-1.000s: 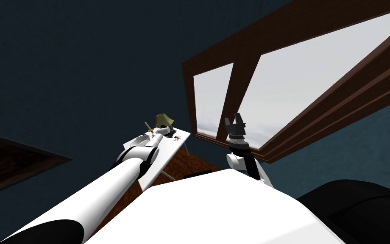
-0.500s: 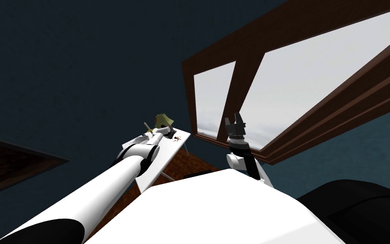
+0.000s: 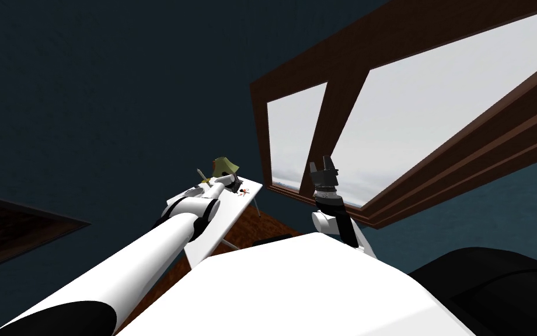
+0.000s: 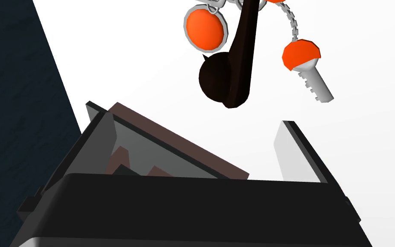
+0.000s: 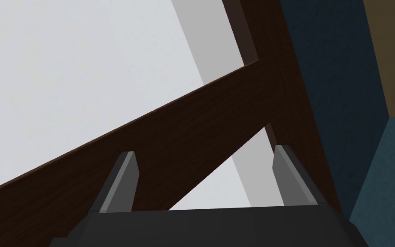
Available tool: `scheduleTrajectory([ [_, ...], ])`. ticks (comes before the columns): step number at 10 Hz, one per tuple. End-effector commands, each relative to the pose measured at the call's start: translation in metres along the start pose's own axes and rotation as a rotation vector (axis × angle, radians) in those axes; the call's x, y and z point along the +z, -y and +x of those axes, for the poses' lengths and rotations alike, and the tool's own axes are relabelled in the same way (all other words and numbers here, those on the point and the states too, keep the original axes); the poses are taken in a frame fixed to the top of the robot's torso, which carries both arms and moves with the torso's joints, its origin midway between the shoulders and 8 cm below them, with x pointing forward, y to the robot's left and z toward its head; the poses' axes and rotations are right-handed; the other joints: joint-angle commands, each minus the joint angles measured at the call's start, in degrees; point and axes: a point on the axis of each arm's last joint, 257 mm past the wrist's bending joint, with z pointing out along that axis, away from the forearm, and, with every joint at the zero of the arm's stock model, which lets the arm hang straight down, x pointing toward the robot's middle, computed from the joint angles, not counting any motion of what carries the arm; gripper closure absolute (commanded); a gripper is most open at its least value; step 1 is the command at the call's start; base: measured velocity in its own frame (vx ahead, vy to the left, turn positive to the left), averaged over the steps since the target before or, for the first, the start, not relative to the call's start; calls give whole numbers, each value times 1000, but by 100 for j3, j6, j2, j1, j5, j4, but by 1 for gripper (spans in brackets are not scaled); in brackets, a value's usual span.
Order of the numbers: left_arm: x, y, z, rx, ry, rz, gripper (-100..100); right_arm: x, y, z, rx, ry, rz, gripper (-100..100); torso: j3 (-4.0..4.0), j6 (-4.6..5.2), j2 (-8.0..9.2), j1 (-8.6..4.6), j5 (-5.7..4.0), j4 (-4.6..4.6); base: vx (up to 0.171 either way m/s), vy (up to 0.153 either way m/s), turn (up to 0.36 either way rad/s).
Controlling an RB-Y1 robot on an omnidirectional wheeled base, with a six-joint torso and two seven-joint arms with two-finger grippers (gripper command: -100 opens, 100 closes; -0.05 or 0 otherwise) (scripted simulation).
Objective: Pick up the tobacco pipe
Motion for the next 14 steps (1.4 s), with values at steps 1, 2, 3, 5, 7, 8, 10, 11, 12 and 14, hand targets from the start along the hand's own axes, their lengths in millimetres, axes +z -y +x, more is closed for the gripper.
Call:
scheduleTrajectory([
  [1, -1, -2, 3, -4, -14, -15, -100, 0, 0, 0, 0, 0, 0, 0, 0, 0, 0, 0, 0, 0, 26, 7, -1],
  [2, 0, -4, 3, -6, -14, -18, -100, 0, 0, 0, 0, 0, 0, 0, 0, 0, 0, -1, -1, 0, 13, 2, -1],
  [3, 0, -9, 8, -12, -34, -43, -100, 0, 0, 0, 0, 0, 0, 0, 2, 0, 4, -2, -1, 1, 19, 0, -5],
  [5, 0, -14, 13, -17, -50, -62, -100, 0, 0, 0, 0, 0, 0, 0, 2, 0, 3, -3, -1, 1, 20, 1, -3],
  [7, -7, 7, 17, 13, -54, -19, -100, 0, 0, 0, 0, 0, 0, 0, 0, -1, 1, 1, 1, 0, 27, 5, -1],
  [8, -4, -6, 20, -12, -64, -58, -100, 0, 0, 0, 0, 0, 0, 0, 1, 3, 0, -5, -3, 2, 9, 2, -6],
  [10, 8, -13, 26, -10, -56, -50, -100, 0, 0, 0, 0, 0, 0, 0, 5, 0, 8, -3, -1, 2, 19, 9, -27],
  [11, 8, -11, 26, -9, -56, -46, -100, 0, 0, 0, 0, 0, 0, 0, 0, 1, 0, 3, 1, -1, 45, 28, -28],
  [12, 8, -11, 26, -9, -55, -46, -100, 0, 0, 0, 0, 0, 0, 0, -3, 0, -4, 7, 1, -1, 27, 18, 2],
  [14, 7, -10, 26, -10, -56, -47, 100, 0, 0, 0, 0, 0, 0, 0, 2, 0, 4, 0, 0, 1, 4, 4, 7],
])
